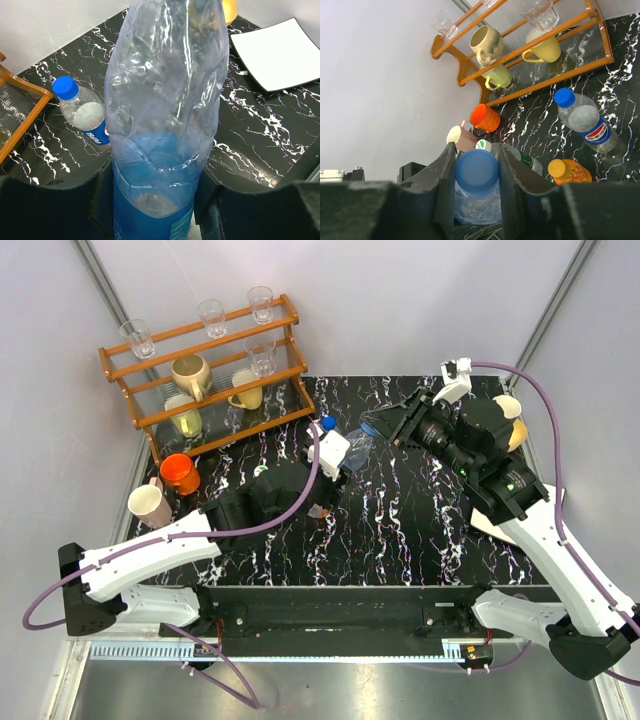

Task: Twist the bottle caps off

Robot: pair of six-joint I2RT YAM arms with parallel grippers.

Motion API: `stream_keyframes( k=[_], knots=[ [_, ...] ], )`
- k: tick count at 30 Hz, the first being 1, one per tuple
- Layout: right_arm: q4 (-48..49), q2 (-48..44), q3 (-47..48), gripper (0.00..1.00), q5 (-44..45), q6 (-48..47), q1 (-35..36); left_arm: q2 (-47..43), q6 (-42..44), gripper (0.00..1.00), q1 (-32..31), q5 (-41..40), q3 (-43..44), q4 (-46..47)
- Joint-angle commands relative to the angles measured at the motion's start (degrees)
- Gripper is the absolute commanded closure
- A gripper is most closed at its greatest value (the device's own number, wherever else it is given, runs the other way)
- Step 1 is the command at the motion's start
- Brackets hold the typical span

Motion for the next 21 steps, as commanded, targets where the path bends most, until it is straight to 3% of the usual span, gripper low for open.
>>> stream_keyframes(
  k=[1, 4, 5, 7, 14, 21],
  knots=[
    [1.8, 0.4, -0.8, 0.73, -2.3, 0.1, 0.0, -0.2, 0.3, 0.48, -0.3, -1.0, 3.3, 2.9],
    [1.6, 0.4, -1.3, 0.87, -3.1, -0.1, 0.0, -0.4, 0.4, 0.48, -0.4, -1.2, 3.5, 2.8],
    [1.7, 0.5, -1.5, 0.95, -3.7, -0.3, 0.1, -0.5, 0.4, 0.48, -0.4, -1.2, 3.5, 2.8],
    [1.5, 0.4, -1.7, 1.00, -4.9, -1.5, 0.1, -0.7, 0.2, 0.48, -0.4, -1.0, 3.5, 2.8],
    [0.3, -0.2, -2.4, 1.00, -10.2, -6.1, 0.1, -3.7, -0.2, 0.46, -0.1, 6.7, 3.1, 3.3],
    [-3.1, -0.7, 0.5, 1.00, -17.4, -13.4, 0.0, -8.6, -0.7, 0.46, 2.9, 29.3, 2.7, 2.9]
  ],
)
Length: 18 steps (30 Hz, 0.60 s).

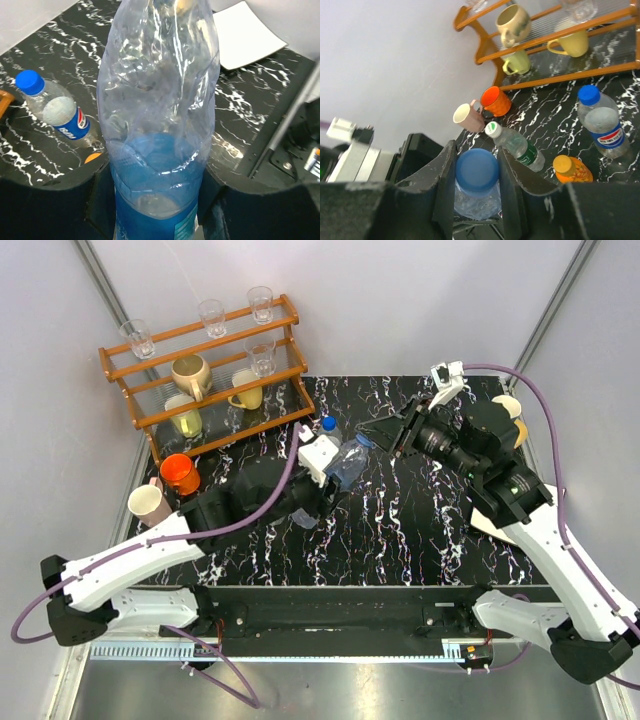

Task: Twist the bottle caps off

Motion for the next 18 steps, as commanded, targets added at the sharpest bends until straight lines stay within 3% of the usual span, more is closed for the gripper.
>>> stream_keyframes(
  k=[1, 8, 18],
  knots=[
    [-4.5, 0.3, 1.9, 1.00, -9.3, -8.2, 0.5, -5.8, -0.5, 0.46, 2.5, 20.7, 2.5, 8.3],
    [-2.5, -1.1, 1.8, 1.00, -21.7, -14.8, 0.4, -8.7, -7.1, 0.46, 12.3, 48.3, -0.3, 13.3],
    [-2.5, -3.5, 0.1, 1.00, -35.5, -26.1, 0.5, -6.5, -12.8, 0.45, 16.0, 65.4, -0.5, 19.1]
  ],
)
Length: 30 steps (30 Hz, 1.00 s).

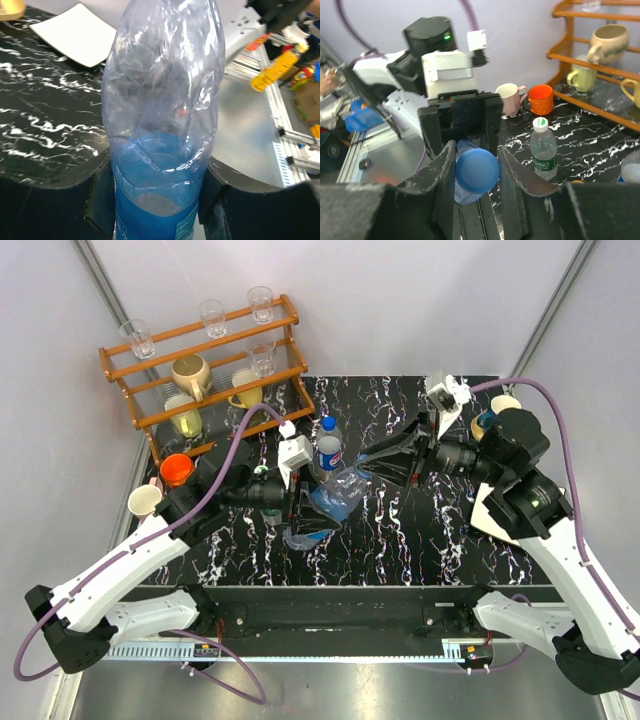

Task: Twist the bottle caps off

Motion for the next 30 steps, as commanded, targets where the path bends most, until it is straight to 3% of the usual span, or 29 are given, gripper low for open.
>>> stream_keyframes(
  k=[1, 10, 15, 19, 23, 25, 27, 30],
  knots=[
    [-4.6, -0.4, -1.9, 1.00, -12.0, -9.9, 0.4, -0.1, -4.8, 0.45, 0.3, 13.5, 3.0, 16.3],
    [-9.8, -0.1, 0.6, 1.00, -23.7, -22.4, 0.3, 2.6, -11.6, 0.44, 0.6, 23.2, 1.3, 26.2],
    [-12.2, 1.6, 1.0, 1.00, -26.0, -25.8, 0.4, 2.9, -8.7, 0.44, 0.5, 23.9, 2.2, 23.3],
    [-11.7, 1.1, 0.3, 1.00, -23.0, -25.2, 0.4, 3.0, -4.6, 0.44, 0.6, 22.6, 3.2, 18.4],
    [-8.3, -0.3, 0.2, 0.72, -13.9, -19.0, 0.3, 2.8, 0.3, 0.43, 0.6, 16.2, 4.5, 11.7],
    [-5.1, -1.3, 0.1, 0.47, -10.3, -17.3, 0.4, 2.5, 1.5, 0.42, 0.6, 12.3, 4.4, 10.7],
    [-2.3, -1.7, 0.0, 0.31, -5.6, -12.9, 0.4, 1.9, 2.6, 0.41, 0.5, 9.3, 4.1, 9.7],
    [1.6, -2.5, 0.4, 0.25, 3.1, -7.6, 0.3, 1.4, 3.9, 0.41, 0.5, 3.0, 3.8, 8.8]
  ],
)
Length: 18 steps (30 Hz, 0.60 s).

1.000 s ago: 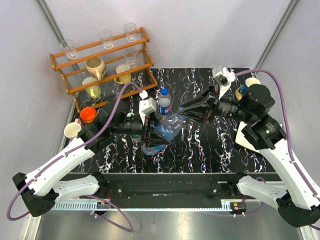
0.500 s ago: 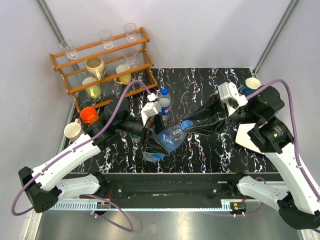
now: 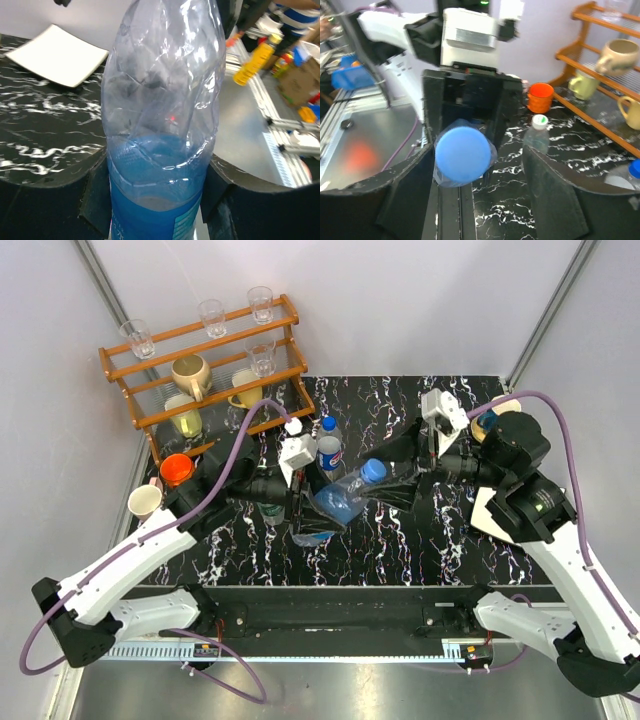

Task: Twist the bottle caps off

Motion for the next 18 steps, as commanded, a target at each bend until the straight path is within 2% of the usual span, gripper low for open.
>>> stream_keyframes(
  k=[1, 4, 6, 9, 13, 17, 18],
  knots=[
    [6.3, -1.1, 0.2, 0.23, 15.4, 11.0, 0.2, -2.0, 4.2, 0.41, -0.2, -11.8, 2.8, 2.7],
    [11.7, -2.7, -0.3, 0.15, 19.0, 16.2, 0.2, -1.9, 5.3, 0.41, -0.4, -15.3, 3.1, 1.6],
    [13.0, -2.9, 0.3, 0.12, 22.1, 18.7, 0.1, -1.8, 6.7, 0.41, -1.2, -18.0, 3.6, 0.2],
    [12.0, -2.2, 2.6, 0.11, 26.1, 22.4, 0.2, -1.6, 9.1, 0.41, -3.5, -26.5, 4.5, -1.7],
    [9.8, -1.6, 4.7, 0.07, 32.7, 29.1, 0.1, -0.9, 11.5, 0.41, -7.3, -43.3, 5.8, -3.3],
    [3.9, 0.3, 6.1, 0.08, 39.8, 34.5, 0.3, -0.2, 12.5, 0.41, -11.4, -57.4, 6.5, -3.1],
    [2.5, 0.8, 6.0, 0.09, 40.7, 35.3, 0.1, -0.2, 12.5, 0.41, -12.2, -63.0, 6.5, -2.8]
  ],
)
